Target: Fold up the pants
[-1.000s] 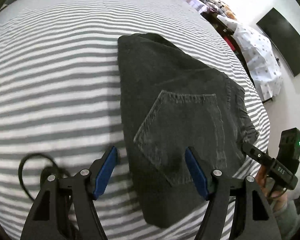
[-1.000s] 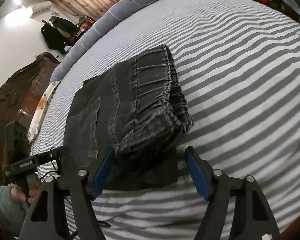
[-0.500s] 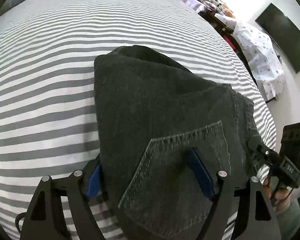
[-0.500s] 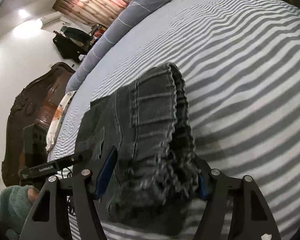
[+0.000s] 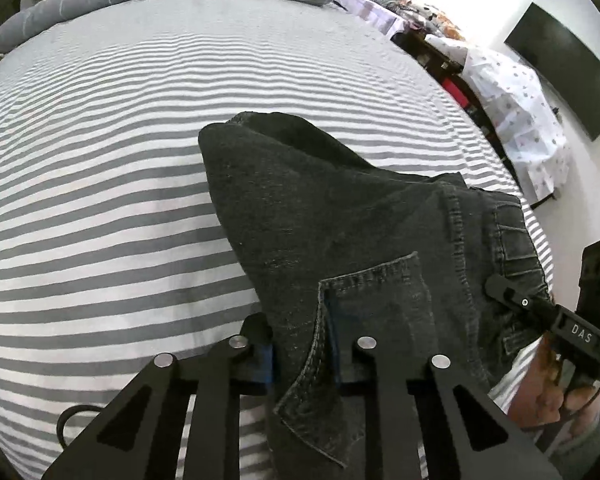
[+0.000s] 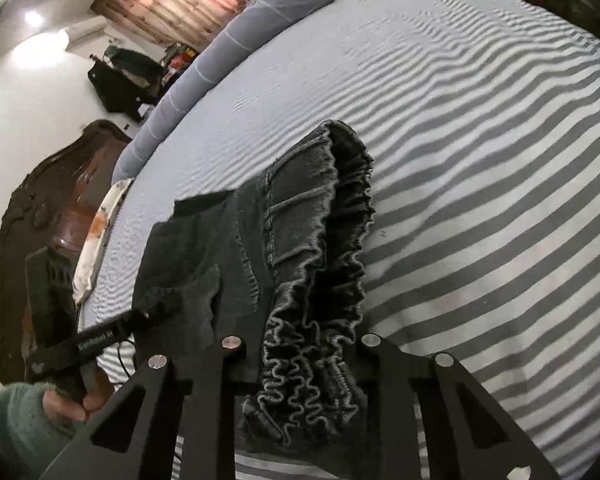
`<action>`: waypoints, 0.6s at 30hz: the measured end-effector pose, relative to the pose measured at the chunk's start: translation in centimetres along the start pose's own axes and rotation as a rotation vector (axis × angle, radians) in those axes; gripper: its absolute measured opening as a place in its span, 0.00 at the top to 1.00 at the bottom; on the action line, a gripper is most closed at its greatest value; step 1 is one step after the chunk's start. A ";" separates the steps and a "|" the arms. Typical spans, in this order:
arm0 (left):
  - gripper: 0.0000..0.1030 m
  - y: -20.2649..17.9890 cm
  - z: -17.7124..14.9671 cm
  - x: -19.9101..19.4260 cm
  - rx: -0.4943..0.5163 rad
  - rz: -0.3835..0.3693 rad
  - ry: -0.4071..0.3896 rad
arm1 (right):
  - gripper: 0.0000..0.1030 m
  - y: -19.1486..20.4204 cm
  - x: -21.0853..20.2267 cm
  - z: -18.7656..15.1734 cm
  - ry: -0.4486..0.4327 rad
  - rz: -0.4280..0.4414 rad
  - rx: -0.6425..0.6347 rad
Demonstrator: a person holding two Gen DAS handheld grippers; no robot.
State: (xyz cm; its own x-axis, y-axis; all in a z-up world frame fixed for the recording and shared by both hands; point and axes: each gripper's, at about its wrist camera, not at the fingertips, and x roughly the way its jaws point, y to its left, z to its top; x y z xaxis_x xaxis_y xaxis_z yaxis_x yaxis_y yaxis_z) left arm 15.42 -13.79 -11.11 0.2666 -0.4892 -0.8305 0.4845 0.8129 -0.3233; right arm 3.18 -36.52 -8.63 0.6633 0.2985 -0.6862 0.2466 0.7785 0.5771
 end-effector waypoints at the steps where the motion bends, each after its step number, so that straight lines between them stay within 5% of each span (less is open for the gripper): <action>1: 0.82 0.1 0.0 -0.4 -0.003 -0.006 -0.004 | 0.79 0.5 -0.4 0.0 -0.010 0.001 0.000; 11: 0.83 3.0 -0.1 -7.9 -0.025 -0.008 -0.084 | 0.80 7.9 -2.7 -0.1 -0.034 0.029 -0.102; 18: 0.83 8.9 -0.5 -14.9 -0.057 0.084 -0.131 | 0.80 15.3 -1.0 -1.1 -0.014 0.105 -0.186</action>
State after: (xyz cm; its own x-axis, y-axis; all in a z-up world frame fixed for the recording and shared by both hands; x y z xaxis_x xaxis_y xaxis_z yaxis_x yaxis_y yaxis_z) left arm 15.36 0.84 -1.85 0.4126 -0.4523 -0.7907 0.4086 0.8677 -0.2832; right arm 5.49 -24.27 0.43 0.6886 0.3770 -0.6194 0.0414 0.8324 0.5526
